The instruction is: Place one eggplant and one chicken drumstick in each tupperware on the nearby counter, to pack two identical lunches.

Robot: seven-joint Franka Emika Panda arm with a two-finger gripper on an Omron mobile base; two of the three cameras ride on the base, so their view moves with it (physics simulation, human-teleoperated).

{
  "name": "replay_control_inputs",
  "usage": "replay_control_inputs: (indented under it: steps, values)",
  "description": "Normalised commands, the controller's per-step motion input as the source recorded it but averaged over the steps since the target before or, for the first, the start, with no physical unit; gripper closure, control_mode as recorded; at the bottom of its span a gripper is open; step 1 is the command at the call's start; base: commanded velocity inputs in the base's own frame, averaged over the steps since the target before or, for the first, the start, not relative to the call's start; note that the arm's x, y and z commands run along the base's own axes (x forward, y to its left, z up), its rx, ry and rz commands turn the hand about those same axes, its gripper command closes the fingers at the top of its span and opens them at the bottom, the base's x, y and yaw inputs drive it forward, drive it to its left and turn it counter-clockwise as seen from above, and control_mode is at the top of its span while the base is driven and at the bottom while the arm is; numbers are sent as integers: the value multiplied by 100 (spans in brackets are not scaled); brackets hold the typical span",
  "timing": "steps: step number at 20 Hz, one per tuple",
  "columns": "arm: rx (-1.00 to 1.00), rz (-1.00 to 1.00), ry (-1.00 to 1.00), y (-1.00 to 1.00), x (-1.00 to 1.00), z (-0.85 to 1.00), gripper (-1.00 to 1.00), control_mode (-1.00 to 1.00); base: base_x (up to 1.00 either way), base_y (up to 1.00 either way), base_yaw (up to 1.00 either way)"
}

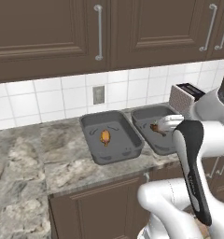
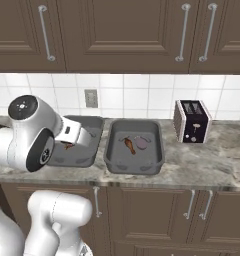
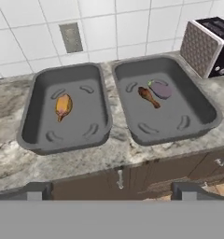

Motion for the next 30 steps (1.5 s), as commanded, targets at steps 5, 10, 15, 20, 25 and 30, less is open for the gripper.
replay_control_inputs:
  steps: [5, 10, 15, 20, 25, 30]
  values:
    - [0, 6, 0, 0, -1, -4, -100, 100, -14, 0, 28]
    - [0, 0, 0, 0, 0, 0, -100, 100, -78, -19, 10]
    - [0, 0, 0, 0, 0, 0, -100, 100, -47, -97, -9]
    - [0, 0, 0, 0, 0, 0, -100, 100, -12, -100, -16]
    - [0, 0, 0, 0, 0, 0, -100, 100, -34, -90, -8]
    - [0, 0, 0, 0, 0, 0, -100, 100, -97, -34, 0]
